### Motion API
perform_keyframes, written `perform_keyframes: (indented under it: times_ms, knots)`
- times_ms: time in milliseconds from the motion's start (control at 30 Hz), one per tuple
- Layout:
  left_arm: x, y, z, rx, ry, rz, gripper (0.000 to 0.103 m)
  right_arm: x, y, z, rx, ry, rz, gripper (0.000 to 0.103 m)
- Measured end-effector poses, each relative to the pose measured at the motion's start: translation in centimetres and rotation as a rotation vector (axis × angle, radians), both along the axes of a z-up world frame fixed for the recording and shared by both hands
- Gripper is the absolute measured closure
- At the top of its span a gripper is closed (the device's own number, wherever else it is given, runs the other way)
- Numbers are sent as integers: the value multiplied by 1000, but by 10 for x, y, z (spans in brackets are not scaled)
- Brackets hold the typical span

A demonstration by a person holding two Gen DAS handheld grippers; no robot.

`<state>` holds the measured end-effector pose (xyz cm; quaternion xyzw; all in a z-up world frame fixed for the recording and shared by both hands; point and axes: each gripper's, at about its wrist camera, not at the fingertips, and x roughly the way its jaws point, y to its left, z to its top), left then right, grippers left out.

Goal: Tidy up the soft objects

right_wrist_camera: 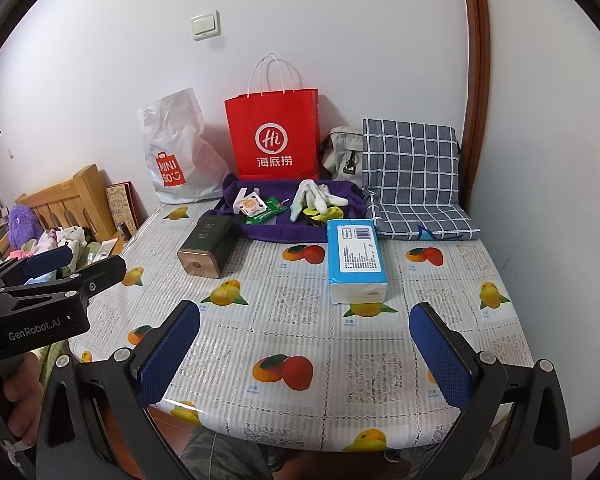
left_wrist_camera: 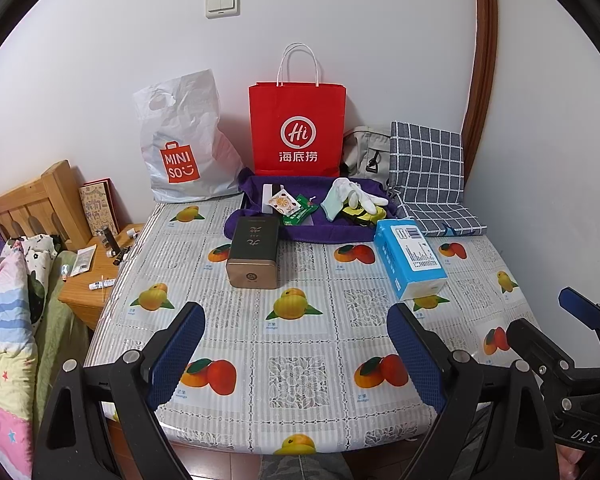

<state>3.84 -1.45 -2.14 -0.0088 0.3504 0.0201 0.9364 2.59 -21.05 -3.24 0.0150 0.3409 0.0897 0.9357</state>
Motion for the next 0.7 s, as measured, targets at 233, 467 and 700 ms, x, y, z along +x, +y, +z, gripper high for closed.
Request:
perform_keyframes:
  times_ms: [233, 467, 700]
  knots:
    - [0, 0, 0, 3, 0, 0, 11, 0, -1, -1, -1, 0, 0, 0]
    - [0, 0, 0, 0, 1, 2, 11, -1, -1, 0, 0, -1, 1, 0]
    - [-1, -1, 1, -2, 3, -8, 11, -1, 1, 2, 1, -1, 5, 0]
